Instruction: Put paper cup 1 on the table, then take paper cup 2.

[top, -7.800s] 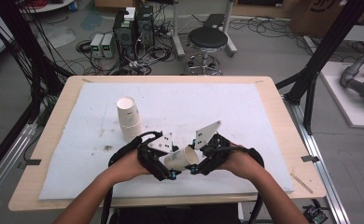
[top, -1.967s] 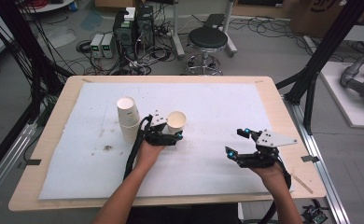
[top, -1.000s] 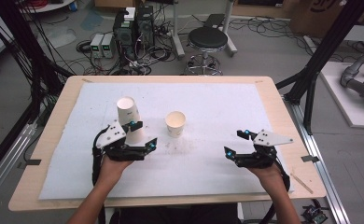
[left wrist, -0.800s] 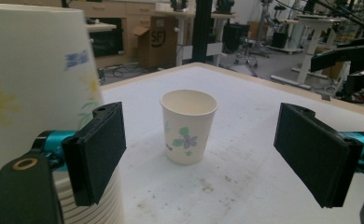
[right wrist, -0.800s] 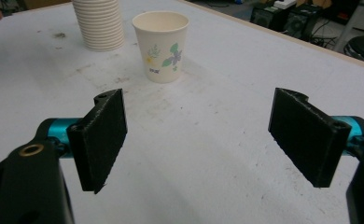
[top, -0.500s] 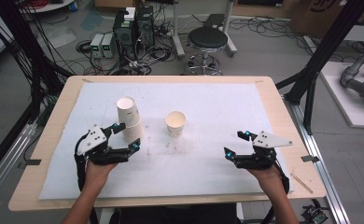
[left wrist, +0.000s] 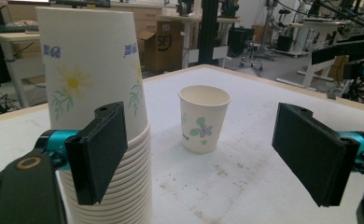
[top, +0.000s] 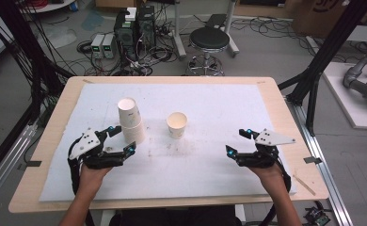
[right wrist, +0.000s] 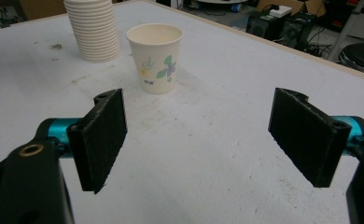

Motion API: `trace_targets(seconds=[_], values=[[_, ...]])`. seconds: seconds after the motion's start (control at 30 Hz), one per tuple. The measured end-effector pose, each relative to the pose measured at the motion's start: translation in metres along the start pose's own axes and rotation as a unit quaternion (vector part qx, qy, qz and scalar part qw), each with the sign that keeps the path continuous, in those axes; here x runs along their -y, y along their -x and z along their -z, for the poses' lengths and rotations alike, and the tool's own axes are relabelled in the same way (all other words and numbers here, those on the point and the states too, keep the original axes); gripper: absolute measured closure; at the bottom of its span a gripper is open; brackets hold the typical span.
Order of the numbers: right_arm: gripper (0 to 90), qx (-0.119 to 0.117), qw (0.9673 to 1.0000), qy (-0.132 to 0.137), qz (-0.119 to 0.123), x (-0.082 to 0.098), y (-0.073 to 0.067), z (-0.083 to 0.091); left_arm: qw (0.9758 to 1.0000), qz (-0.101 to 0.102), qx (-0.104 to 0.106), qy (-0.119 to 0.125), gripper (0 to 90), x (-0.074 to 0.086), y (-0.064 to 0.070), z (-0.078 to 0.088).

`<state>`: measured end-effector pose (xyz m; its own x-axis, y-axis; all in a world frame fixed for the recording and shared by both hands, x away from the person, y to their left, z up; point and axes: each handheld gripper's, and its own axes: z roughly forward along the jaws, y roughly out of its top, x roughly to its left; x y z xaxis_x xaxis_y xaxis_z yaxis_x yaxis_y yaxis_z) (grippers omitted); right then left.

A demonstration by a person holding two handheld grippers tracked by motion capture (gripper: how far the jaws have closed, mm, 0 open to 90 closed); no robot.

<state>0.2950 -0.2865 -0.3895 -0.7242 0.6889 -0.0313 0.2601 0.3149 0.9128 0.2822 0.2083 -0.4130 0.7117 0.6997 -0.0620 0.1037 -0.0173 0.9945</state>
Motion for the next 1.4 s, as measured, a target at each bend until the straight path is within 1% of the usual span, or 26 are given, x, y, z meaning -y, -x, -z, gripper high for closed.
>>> trace_targets(seconds=[0.07,0.17,0.37,0.4,0.43,0.57,0.6,0.67,0.73,0.87,0.93,0.97,1.0,1.1,1.17,1.23,1.3,1.4], values=[[19.8,-0.001,1.0000,0.000,0.001,0.000,0.000,-0.001,1.0000,0.001,-0.003,-0.001,18.0,0.000,-0.001,0.002],[19.8,-0.002,1.0000,-0.003,-0.001,0.001,0.000,-0.001,0.9999,0.010,-0.008,0.007,18.0,-0.001,-0.002,0.002],[19.8,0.001,1.0000,0.001,-0.002,-0.001,-0.001,0.002,0.9999,0.009,-0.008,0.011,18.0,-0.002,-0.004,0.003],[19.8,0.002,1.0000,0.003,0.002,-0.001,0.000,0.002,0.9999,0.007,-0.009,0.010,18.0,-0.002,-0.004,0.003],[19.8,0.002,1.0000,0.002,-0.001,-0.001,0.000,0.003,0.9999,0.005,-0.009,0.009,18.0,-0.002,-0.003,0.003],[19.8,0.004,1.0000,0.002,-0.001,-0.001,0.001,0.002,0.9999,0.006,-0.008,0.010,18.0,-0.002,-0.004,0.005],[19.8,0.003,1.0000,0.000,0.000,-0.001,0.000,0.001,0.9998,0.009,-0.010,0.012,18.0,-0.002,-0.004,0.005],[19.8,0.002,1.0000,0.000,0.002,-0.001,0.001,0.000,0.9999,0.008,-0.011,0.009,18.0,-0.001,-0.005,0.007],[19.8,0.000,1.0000,0.000,-0.002,-0.002,0.000,-0.001,0.9998,0.010,-0.015,0.010,18.0,-0.001,-0.006,0.008],[19.8,-0.004,1.0000,0.000,0.003,-0.002,0.000,-0.002,0.9997,0.010,-0.020,0.008,18.0,-0.002,-0.007,0.012],[19.8,-0.006,1.0000,-0.002,0.002,-0.003,0.000,-0.002,0.9996,0.011,-0.024,0.008,18.0,-0.002,-0.007,0.015],[19.8,-0.007,1.0000,-0.001,0.005,-0.003,0.000,-0.002,0.9996,0.012,-0.026,0.007,18.0,-0.002,-0.008,0.016],[19.8,-0.009,1.0000,-0.002,0.003,-0.003,-0.001,-0.002,0.9995,0.012,-0.027,0.007,18.0,-0.003,-0.007,0.017],[19.8,-0.011,0.9999,0.000,0.004,-0.003,-0.002,-0.001,0.9995,0.013,-0.030,0.005,18.0,-0.005,-0.008,0.019],[19.8,-0.013,0.9999,0.001,0.003,-0.004,-0.002,-0.001,0.9995,0.009,-0.031,0.002,18.0,-0.007,-0.007,0.020],[19.8,-0.015,0.9999,0.001,0.005,-0.004,-0.002,-0.001,0.9994,0.012,-0.034,0.000,17.9,-0.009,-0.009,0.021],[19.8,-0.015,0.9999,0.004,0.008,-0.004,-0.002,-0.001,0.9991,0.016,-0.038,-0.002,17.7,-0.014,-0.011,0.020],[19.8,-0.016,0.9999,0.001,0.002,-0.003,-0.002,-0.001,0.9989,0.016,-0.045,-0.006,17.2,-0.021,-0.014,0.016]])
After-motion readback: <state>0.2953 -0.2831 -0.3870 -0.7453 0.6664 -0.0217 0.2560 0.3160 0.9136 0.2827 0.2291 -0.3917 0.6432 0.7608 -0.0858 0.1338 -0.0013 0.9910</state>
